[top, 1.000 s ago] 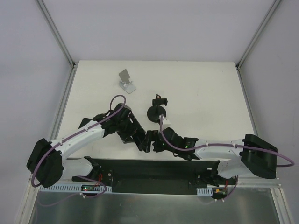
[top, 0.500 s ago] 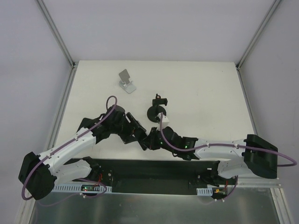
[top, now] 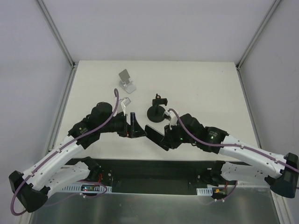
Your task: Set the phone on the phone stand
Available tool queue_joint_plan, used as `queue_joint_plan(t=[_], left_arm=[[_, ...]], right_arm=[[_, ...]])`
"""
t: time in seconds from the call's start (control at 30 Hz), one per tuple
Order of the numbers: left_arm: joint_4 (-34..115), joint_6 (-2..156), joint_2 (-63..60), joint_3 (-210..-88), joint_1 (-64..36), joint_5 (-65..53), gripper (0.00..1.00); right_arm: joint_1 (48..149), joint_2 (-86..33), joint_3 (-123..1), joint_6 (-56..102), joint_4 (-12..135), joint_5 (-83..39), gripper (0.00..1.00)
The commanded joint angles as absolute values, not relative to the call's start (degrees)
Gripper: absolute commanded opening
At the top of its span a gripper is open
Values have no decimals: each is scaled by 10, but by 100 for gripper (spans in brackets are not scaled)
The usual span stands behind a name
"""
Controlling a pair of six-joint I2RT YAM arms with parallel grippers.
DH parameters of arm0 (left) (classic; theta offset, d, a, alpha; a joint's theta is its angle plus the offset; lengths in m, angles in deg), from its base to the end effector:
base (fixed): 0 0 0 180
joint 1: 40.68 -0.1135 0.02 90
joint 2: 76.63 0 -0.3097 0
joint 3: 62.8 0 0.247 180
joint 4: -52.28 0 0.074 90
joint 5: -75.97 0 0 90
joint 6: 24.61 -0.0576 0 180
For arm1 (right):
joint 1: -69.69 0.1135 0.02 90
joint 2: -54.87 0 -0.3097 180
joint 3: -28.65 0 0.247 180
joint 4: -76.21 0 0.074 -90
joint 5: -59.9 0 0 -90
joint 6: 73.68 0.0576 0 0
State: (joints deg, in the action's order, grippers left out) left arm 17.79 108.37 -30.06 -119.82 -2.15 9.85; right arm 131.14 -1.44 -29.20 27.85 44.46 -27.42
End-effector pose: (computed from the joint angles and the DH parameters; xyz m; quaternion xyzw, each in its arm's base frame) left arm 0.1151 -0.1214 0.3316 0.0807 0.8245 -0.4791 0.2901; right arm 0.0974 0.1847 0.3116 -0.3763 0.7808 0.3126 0.3885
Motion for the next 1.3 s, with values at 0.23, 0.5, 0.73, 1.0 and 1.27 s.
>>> queue_joint_plan(t=[0.23, 0.5, 0.73, 1.0, 1.27], left_arm=[[193, 778, -171, -1327, 74, 362, 78], [193, 754, -108, -1343, 138, 413, 64], [194, 749, -92, -1346, 158, 431, 23], [208, 764, -161, -1343, 159, 382, 0], [227, 808, -130, -1349, 158, 490, 40]], right_arm=[[1311, 37, -404, 133, 234, -14, 1], [1312, 40, -425, 121, 242, 25, 1], [1312, 34, -437, 123, 262, 42, 1], [1312, 85, -389, 190, 368, -1, 1], [1323, 90, -381, 203, 433, 53, 1]])
